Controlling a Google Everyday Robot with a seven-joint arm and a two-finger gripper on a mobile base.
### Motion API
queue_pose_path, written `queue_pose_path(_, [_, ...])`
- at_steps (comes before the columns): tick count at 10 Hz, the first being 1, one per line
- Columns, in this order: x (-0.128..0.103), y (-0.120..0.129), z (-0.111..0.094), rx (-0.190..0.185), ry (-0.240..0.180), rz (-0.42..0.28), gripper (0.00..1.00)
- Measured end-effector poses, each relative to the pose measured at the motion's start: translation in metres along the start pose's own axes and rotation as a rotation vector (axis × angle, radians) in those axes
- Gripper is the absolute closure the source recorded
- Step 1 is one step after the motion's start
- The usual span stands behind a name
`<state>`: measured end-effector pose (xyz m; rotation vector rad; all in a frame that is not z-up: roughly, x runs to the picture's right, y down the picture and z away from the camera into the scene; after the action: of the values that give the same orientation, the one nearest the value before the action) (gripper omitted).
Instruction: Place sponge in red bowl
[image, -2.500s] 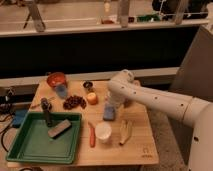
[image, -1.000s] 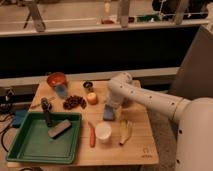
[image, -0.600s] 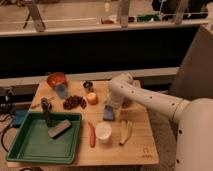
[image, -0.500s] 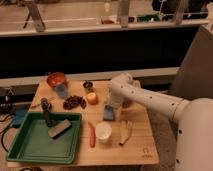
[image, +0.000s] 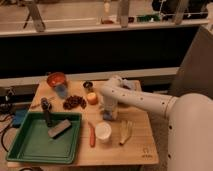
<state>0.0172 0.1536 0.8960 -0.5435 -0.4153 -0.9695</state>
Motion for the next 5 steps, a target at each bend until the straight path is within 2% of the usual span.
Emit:
queue_pose_path(2, [-0.0025,-0.0012,0.0149,-0.022,0.002,-0.035,0.48])
queue_pose_path(3, [-0.0015,-0.0001,0.0141,-0.023,0.003,-0.032,0.58])
queue_pose_path(4, [0.0009,0.0054,0.0101,-0.031,0.004,-0.026,0.78])
queue_pose_path(5, [0.0012,0.0066,0.0083,-0.033,0.005,-0.027,0.89])
